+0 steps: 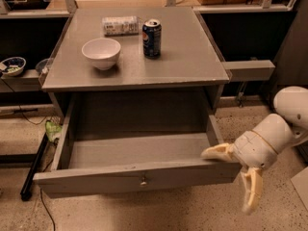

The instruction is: Open top drawer

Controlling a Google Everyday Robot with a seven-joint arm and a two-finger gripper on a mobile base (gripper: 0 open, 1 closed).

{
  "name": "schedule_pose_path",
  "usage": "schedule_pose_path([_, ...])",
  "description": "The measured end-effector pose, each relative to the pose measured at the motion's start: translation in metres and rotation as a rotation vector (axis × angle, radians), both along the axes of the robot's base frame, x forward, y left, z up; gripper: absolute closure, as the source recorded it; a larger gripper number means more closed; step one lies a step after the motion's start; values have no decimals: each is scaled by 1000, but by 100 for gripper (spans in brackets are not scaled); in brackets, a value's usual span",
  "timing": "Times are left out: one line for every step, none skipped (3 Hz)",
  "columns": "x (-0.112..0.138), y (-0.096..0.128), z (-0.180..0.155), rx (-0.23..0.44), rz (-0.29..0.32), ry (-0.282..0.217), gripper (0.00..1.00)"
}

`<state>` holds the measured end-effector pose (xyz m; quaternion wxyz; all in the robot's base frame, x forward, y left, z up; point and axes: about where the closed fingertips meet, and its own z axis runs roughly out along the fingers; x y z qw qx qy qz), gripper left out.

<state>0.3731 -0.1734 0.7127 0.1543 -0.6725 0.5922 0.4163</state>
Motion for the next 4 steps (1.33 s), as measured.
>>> schedule_pose_path([19, 5, 10, -60, -55, -46, 0])
schedule_pose_path([19, 15, -4, -61, -46, -38, 0])
schedule_pose_path([16, 28, -19, -48, -15, -8, 0])
schedule_pose_path([14, 38, -31, -34, 10, 20, 0])
